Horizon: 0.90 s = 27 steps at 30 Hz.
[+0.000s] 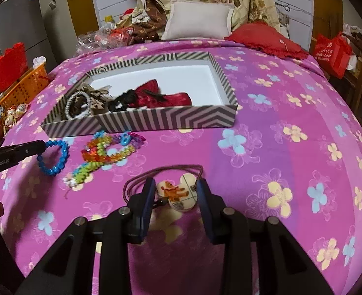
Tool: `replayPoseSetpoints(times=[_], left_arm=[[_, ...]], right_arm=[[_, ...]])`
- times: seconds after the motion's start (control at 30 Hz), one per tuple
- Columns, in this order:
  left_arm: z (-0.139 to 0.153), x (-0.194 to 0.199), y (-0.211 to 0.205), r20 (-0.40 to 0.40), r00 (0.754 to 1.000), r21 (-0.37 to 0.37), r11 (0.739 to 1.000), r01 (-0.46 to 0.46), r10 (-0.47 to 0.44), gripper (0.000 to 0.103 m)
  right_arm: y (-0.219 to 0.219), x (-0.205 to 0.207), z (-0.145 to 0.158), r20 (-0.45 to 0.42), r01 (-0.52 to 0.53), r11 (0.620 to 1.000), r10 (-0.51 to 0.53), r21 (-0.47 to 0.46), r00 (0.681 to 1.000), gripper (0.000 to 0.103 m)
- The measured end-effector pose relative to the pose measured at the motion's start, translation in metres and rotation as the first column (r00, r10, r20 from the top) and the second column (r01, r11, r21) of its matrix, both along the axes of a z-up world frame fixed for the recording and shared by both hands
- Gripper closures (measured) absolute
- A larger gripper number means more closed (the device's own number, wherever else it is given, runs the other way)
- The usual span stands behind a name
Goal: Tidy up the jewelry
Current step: 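Grasp the brown cord hair tie with the right tool while the left tool grasps the blue beaded bracelet, then carry the brown hair tie with the right tool while the left tool carries the blue bracelet into the box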
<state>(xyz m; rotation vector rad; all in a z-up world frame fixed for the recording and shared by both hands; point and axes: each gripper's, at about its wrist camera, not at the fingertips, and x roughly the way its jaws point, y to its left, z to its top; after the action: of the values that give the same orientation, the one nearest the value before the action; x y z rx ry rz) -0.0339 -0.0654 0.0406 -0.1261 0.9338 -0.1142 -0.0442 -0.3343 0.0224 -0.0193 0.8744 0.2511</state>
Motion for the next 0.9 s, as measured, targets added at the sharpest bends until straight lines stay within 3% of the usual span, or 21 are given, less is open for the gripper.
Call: replayPoseSetpoints(times=[0.47, 0.9], left_arm=[[0.033, -0.018, -0.002, 0.065, 0.997, -0.024, 0.999, 0.035, -0.033, 0.103], [0.052, -0.02, -0.002, 0.095, 0.995, 0.006, 0.999, 0.031, -0.032, 0.103]], right_arm=[[0.009, -0.013, 0.032, 0.061, -0.027, 1.0, 0.027, 0.007, 0.998, 0.067], [0.016, -0.011, 0.045, 0.083, -0.042, 0.999, 0.042, 0.007, 0.996, 0.067]])
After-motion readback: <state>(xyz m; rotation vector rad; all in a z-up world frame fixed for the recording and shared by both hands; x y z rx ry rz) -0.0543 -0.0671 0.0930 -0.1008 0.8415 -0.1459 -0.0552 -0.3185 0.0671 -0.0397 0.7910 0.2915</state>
